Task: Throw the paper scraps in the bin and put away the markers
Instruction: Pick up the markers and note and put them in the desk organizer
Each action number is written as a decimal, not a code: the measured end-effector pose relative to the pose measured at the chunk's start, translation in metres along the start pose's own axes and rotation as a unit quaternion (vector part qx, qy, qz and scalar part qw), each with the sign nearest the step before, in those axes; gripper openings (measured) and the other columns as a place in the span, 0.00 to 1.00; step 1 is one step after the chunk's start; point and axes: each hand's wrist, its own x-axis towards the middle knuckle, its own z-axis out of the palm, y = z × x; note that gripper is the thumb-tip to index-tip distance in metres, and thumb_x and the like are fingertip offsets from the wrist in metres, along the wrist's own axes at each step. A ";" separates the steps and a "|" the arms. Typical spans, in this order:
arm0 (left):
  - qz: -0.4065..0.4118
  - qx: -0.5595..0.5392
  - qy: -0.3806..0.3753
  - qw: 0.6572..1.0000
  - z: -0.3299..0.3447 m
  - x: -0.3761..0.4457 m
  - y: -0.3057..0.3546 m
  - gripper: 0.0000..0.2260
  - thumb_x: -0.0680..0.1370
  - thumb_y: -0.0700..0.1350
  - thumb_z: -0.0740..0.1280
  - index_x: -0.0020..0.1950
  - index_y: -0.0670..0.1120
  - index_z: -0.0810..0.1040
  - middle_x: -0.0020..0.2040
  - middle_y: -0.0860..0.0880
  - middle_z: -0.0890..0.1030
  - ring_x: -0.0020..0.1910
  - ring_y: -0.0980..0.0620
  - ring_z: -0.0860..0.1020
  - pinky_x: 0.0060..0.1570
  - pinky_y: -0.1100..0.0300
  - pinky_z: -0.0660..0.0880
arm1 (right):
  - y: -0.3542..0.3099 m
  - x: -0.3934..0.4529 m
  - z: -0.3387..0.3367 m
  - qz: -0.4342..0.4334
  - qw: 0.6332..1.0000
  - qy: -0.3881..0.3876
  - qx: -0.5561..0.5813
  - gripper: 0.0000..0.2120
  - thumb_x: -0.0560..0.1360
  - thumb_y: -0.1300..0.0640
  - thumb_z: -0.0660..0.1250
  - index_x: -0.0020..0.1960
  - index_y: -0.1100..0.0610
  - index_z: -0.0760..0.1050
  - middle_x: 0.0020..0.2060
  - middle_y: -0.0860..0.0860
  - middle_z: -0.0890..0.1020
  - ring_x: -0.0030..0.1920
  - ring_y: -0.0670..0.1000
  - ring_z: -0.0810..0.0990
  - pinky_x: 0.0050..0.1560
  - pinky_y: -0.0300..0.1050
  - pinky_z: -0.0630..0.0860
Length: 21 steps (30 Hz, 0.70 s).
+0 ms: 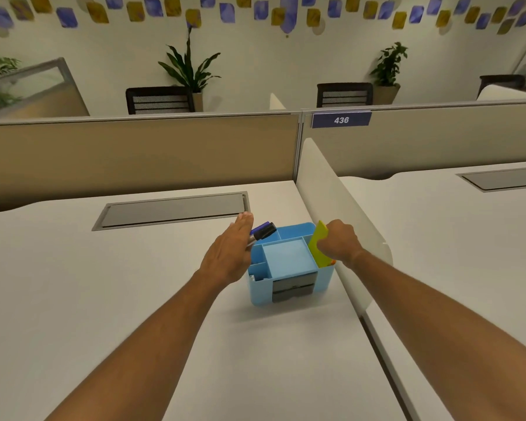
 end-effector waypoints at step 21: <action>0.037 -0.039 -0.021 0.998 0.000 0.025 -0.004 0.25 0.80 0.42 0.62 0.76 0.45 0.57 0.72 0.41 0.69 0.62 0.42 0.75 0.60 0.52 0.73 | -0.001 -0.014 0.026 -0.172 0.963 0.112 -0.172 0.08 0.77 0.55 0.62 0.51 0.58 0.75 0.42 0.54 0.81 0.42 0.57 0.80 0.36 0.42 0.74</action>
